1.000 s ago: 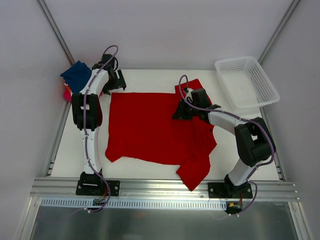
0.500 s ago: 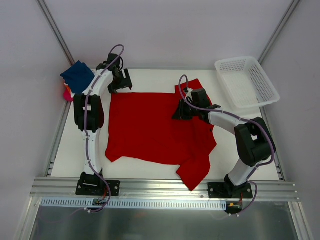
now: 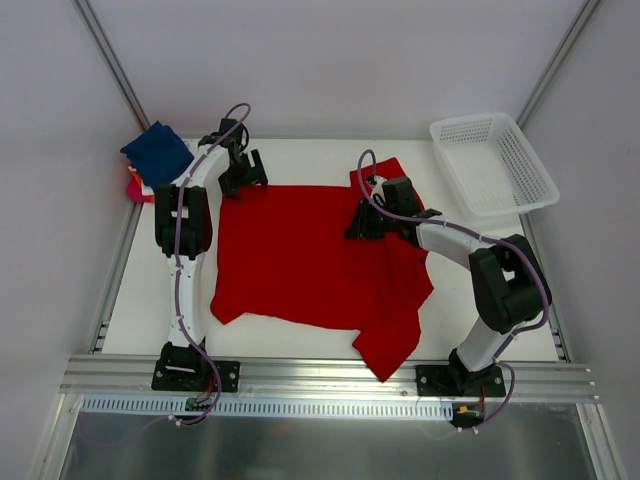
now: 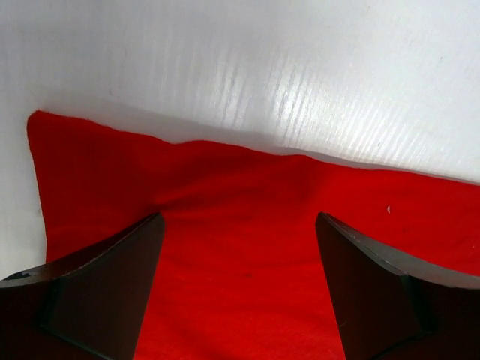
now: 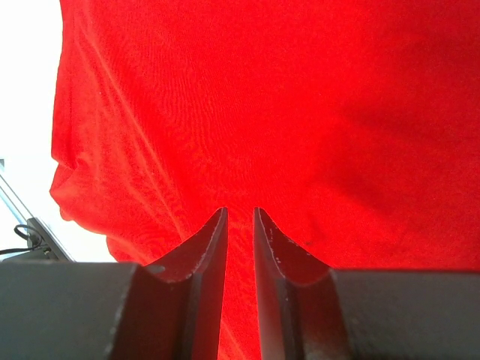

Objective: Fold and stack the t-shirts
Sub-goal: Flatten the tshirt out

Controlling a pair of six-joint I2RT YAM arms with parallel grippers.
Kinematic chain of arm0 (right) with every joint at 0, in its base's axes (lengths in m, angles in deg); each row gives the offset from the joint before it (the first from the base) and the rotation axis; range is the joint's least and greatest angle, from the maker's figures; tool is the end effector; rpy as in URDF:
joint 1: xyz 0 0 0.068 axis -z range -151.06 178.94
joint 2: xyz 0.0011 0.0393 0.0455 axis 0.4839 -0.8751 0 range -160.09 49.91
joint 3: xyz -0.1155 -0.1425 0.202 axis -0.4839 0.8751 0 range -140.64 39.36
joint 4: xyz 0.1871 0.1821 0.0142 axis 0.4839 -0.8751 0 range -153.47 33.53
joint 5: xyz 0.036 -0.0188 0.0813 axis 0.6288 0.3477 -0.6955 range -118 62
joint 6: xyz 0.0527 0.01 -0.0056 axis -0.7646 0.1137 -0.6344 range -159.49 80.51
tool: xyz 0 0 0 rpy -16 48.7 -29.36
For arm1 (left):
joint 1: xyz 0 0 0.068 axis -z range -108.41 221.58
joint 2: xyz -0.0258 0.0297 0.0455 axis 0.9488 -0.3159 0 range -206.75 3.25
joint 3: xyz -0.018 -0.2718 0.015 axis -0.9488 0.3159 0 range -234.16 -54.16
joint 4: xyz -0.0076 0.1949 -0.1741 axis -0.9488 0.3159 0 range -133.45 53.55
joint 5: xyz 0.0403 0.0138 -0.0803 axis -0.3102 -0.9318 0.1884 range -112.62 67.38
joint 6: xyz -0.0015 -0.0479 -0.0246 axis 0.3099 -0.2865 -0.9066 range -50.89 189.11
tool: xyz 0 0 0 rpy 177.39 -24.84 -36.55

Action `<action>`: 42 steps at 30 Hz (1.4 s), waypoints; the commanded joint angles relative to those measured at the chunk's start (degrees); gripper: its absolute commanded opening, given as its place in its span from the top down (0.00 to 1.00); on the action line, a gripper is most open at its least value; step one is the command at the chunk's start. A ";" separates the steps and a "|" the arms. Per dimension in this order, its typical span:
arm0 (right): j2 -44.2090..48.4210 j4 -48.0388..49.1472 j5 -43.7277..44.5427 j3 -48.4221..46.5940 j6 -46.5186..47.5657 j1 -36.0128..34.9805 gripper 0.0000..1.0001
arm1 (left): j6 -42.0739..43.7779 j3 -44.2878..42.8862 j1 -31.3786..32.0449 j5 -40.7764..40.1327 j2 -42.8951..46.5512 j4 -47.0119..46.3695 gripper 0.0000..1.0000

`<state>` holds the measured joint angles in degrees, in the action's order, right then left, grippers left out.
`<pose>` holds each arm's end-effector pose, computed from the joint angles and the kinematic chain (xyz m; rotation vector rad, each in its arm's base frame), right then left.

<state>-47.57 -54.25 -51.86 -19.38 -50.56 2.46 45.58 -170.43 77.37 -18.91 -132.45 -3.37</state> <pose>0.3236 0.1772 0.2054 -0.5403 2.2025 0.8166 0.5127 -0.0543 0.1786 -0.3828 2.6026 -0.2638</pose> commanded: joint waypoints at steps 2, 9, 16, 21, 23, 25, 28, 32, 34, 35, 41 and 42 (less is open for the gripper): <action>2.20 1.39 -1.46 -0.76 0.44 0.11 0.77 | -0.73 -0.80 -1.39 1.57 -0.97 -0.08 0.16; 2.64 1.39 -1.54 -1.20 0.26 0.20 0.77 | 0.50 -2.65 -1.47 -2.56 -2.02 0.44 0.07; 4.48 1.21 -1.98 -1.38 0.09 0.73 0.76 | -0.11 -7.65 -2.53 -2.39 -5.63 3.78 0.01; 5.45 1.12 -1.90 -1.11 0.26 0.90 0.76 | -0.38 -11.96 -4.02 1.03 -8.18 3.78 0.01; 5.45 1.12 -1.81 -1.03 0.17 0.99 0.76 | -0.20 -15.11 -4.20 1.57 -9.75 3.87 0.01; 5.10 1.12 -1.81 -1.03 0.17 1.26 0.76 | -0.46 -17.40 -4.72 3.23 -10.90 3.87 0.01; 4.84 1.12 -1.81 -0.94 0.17 1.43 0.76 | -1.08 -21.53 -5.43 6.30 -13.36 3.70 0.01; 4.40 1.12 -1.63 -1.11 0.17 1.69 0.76 | -1.78 -25.84 -5.43 8.24 -15.91 3.52 0.01; 3.70 1.12 -1.54 -1.37 0.17 1.78 0.76 | -1.96 -27.42 -6.92 10.08 -16.70 3.26 0.01; 3.43 1.12 -1.54 -1.64 0.17 1.78 0.76 | -2.13 -27.69 -6.92 10.62 -16.79 2.99 0.01; 1.67 1.12 -1.46 -2.34 0.00 1.87 0.77 | -1.43 -26.03 -7.01 12.82 -14.16 1.15 0.01; 1.67 1.12 -1.37 -2.26 0.00 1.78 0.77 | -1.17 -25.16 -6.92 12.47 -13.11 1.06 0.01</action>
<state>-45.42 -54.15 -52.54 -19.46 -50.60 4.01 44.22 -196.44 70.72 -7.87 -147.42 -1.32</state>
